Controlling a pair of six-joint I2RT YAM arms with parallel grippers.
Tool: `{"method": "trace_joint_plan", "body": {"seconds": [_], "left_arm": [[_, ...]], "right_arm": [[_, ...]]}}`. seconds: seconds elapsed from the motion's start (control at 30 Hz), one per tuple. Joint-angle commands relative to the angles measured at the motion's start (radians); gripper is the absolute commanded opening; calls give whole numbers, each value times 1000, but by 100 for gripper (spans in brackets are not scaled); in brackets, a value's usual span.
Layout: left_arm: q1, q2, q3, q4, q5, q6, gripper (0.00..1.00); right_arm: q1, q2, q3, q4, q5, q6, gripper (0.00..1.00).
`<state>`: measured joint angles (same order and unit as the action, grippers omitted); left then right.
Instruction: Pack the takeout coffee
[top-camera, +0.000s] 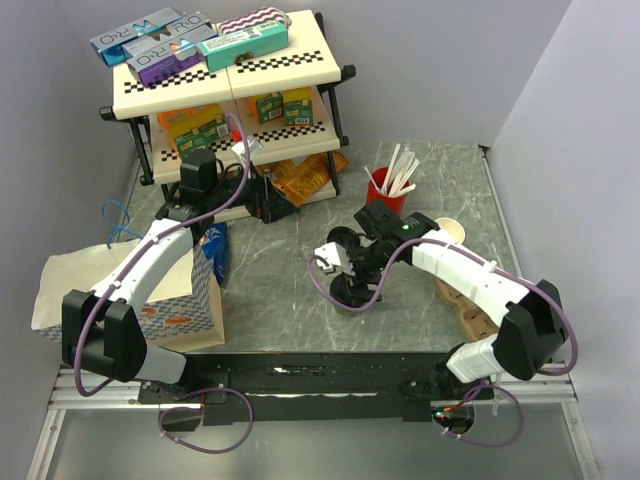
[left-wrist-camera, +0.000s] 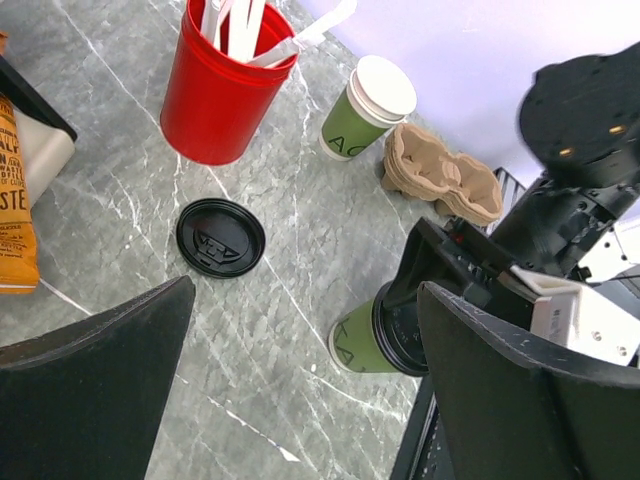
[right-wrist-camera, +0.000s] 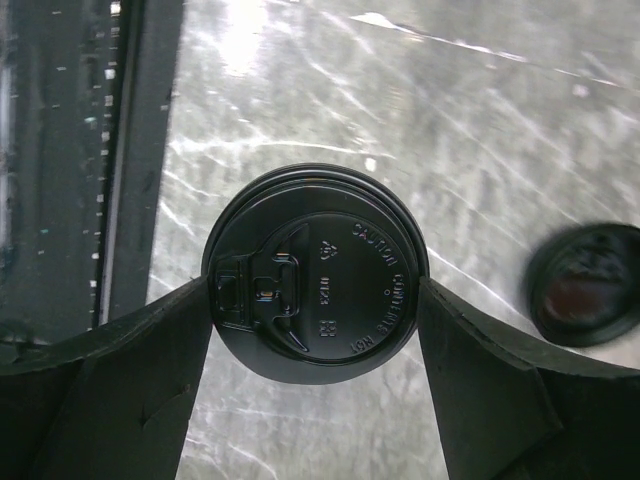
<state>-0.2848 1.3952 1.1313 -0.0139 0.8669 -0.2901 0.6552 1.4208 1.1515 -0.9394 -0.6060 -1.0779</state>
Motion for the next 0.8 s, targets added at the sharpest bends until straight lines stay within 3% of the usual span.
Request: {"method": "trace_joint_plan", "body": {"seconds": [0.0, 0.43, 0.77], "left_arm": [[7, -16, 10, 49, 21, -21, 99], [7, 2, 33, 55, 32, -32, 99], [7, 4, 33, 45, 34, -26, 99]], "right_arm": [[-35, -77, 24, 47, 54, 41, 78], [-376, 13, 155, 39, 68, 61, 72], [-540, 167, 275, 51, 64, 99, 70]]}}
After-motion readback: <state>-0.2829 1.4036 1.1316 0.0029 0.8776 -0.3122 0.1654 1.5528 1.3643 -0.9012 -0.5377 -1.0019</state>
